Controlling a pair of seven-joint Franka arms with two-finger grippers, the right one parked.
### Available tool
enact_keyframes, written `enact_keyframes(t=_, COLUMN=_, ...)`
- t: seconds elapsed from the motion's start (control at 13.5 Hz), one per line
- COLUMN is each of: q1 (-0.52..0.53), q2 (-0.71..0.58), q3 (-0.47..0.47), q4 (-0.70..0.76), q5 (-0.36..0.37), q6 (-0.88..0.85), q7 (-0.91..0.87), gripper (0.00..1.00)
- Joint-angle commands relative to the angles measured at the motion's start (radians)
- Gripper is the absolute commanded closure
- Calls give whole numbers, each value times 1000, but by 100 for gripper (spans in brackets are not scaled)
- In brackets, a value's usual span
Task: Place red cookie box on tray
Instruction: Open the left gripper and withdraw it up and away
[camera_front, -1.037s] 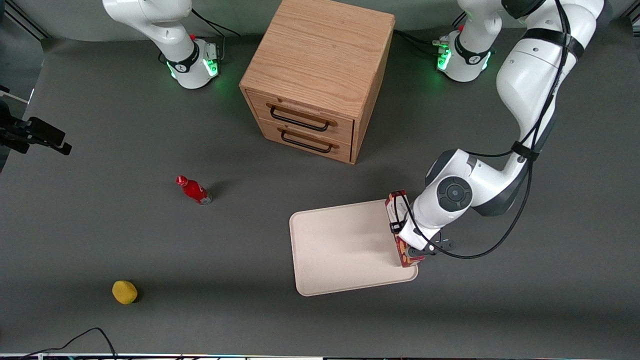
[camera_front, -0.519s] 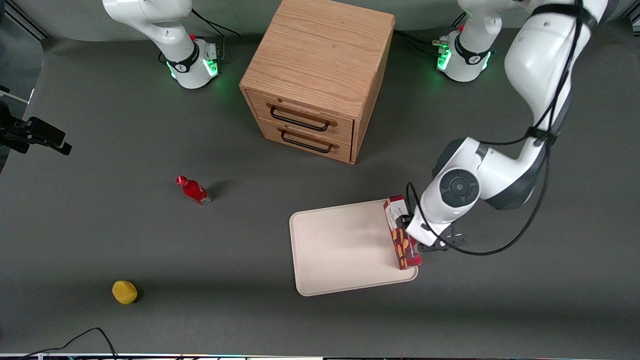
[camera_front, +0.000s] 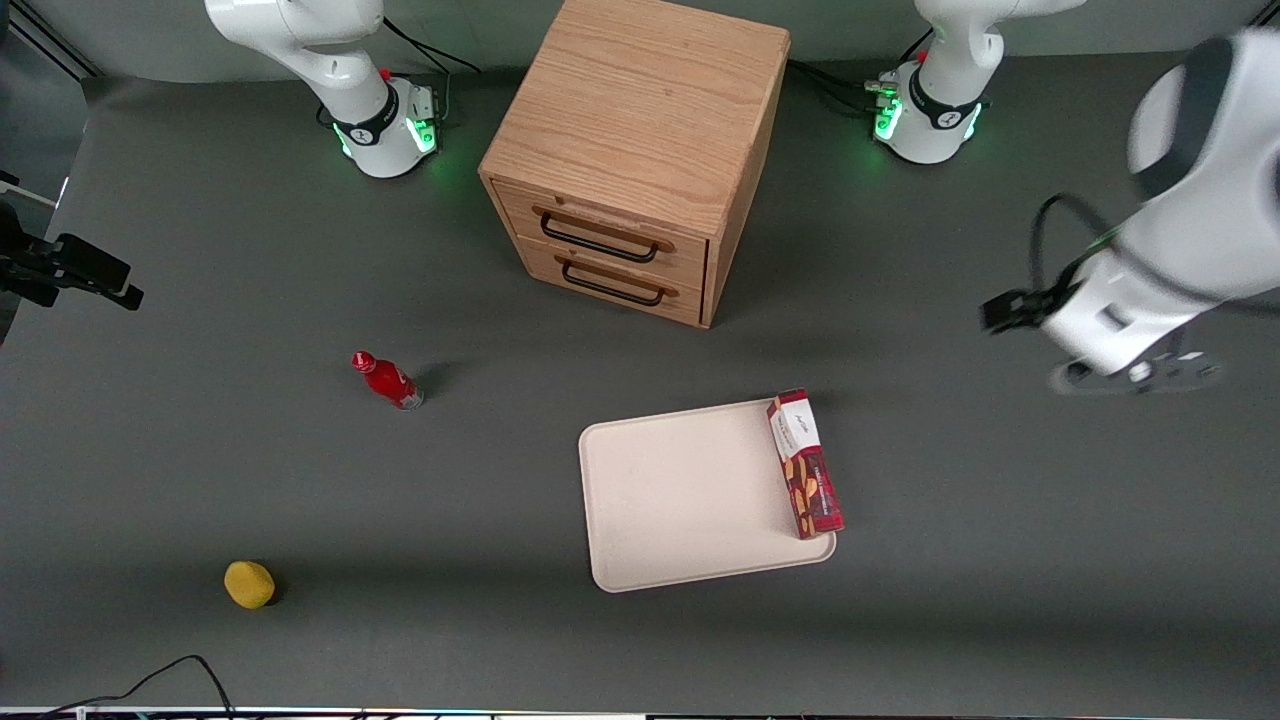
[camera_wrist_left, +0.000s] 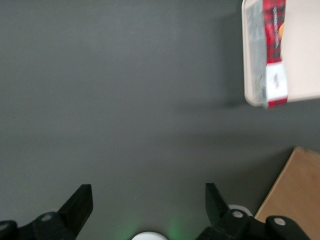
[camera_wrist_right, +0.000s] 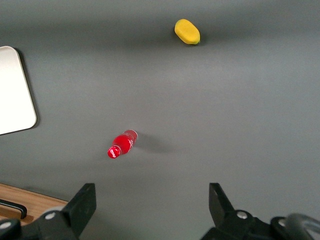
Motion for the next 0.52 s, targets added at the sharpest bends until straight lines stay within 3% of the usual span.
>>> enact_keyframes(t=0.0, q1=-10, q2=-170, q3=111, q4=-185, q5=-69, q6=22, q7=172, gripper=0)
enact_keyframes(t=0.15, q1=-8, q2=-250, q3=124, q4=-291, q5=-71, q6=69, q7=193, gripper=0)
enact_keyframes(t=0.44, q1=-12, q2=-181, q3=157, q4=-157, q5=-94, q6=-12, q7=196, gripper=0)
